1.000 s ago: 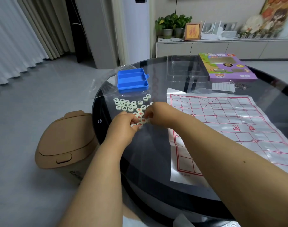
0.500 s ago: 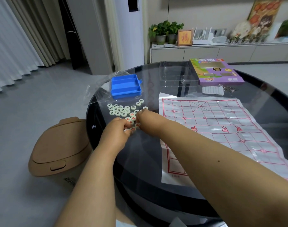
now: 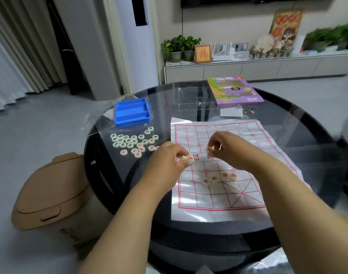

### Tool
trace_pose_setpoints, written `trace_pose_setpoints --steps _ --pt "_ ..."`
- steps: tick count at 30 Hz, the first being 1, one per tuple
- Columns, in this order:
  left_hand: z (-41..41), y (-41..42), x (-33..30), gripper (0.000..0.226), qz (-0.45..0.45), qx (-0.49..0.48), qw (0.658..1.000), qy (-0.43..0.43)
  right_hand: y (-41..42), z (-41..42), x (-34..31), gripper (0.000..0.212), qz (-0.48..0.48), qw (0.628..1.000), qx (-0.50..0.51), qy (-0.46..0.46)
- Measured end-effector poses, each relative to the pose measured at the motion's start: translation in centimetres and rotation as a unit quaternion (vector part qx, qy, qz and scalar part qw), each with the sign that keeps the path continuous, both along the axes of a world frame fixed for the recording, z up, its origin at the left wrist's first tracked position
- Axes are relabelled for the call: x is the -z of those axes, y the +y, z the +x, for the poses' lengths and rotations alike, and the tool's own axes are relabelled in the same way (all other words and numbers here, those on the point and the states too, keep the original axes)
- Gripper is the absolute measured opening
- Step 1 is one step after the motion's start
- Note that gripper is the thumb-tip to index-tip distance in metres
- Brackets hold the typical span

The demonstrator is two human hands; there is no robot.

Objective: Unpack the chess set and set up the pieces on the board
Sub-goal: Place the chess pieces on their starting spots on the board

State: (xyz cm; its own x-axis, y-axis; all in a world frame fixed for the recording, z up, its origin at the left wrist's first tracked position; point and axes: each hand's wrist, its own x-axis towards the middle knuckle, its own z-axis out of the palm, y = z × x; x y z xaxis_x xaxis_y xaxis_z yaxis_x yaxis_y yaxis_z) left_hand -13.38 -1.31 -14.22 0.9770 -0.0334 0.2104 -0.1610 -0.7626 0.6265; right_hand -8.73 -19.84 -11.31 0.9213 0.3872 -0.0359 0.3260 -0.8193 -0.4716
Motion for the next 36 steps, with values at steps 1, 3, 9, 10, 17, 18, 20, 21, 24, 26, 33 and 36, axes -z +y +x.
trace_pose_setpoints --steps 1,3,9,10,17,18,20,21,24,26,33,36 --pt "0.0 -1.1 0.1 0.019 0.001 0.019 1.0 0.013 -1.5 -0.4 0.2 0.011 -0.007 1.0 0.009 0.008" --pt "0.2 -2.9 0.1 0.022 0.011 0.04 0.998 0.04 -3.6 -0.9 0.8 0.009 -0.029 0.999 0.029 0.022" --pt "1.4 -5.4 0.5 0.025 0.048 0.024 0.994 0.091 -5.5 -1.1 2.1 0.018 -0.074 0.994 0.066 0.042" --pt "1.6 -5.4 0.7 0.026 0.053 0.022 0.993 0.099 -5.5 -1.1 2.1 0.02 -0.08 0.994 0.064 0.043" --pt "1.8 -4.8 1.3 0.025 0.035 0.017 0.995 0.095 -5.5 -1.1 1.7 0.023 -0.057 0.996 0.07 0.017" --pt "1.8 -4.5 1.3 0.026 0.034 0.01 0.996 0.087 -5.3 -1.0 1.6 0.023 -0.048 0.996 0.072 0.004" --pt "1.7 -3.8 1.2 0.029 0.029 -0.005 0.997 0.069 -4.2 -1.0 1.3 0.023 -0.029 0.997 0.066 -0.023" --pt "1.7 -3.4 1.2 0.03 0.029 -0.015 0.998 0.056 -3.5 -0.9 1.2 0.024 -0.022 0.997 0.06 -0.032" --pt "1.6 -1.7 1.3 0.035 0.031 -0.068 0.997 0.027 -0.8 -0.5 1.2 0.025 -0.011 0.998 0.04 -0.045" --pt "1.6 0.0 1.3 0.033 0.04 -0.117 0.992 0.009 1.4 -0.2 1.5 0.026 -0.008 0.998 0.018 -0.052" --pt "1.9 7.5 2.7 0.037 0.046 -0.291 0.955 -0.004 8.7 1.8 2.1 0.029 -0.01 0.993 -0.052 -0.102" --pt "2.5 8.7 3.2 0.039 0.052 -0.275 0.96 0.006 11.2 3.2 2.5 0.033 -0.018 0.992 -0.063 -0.104"
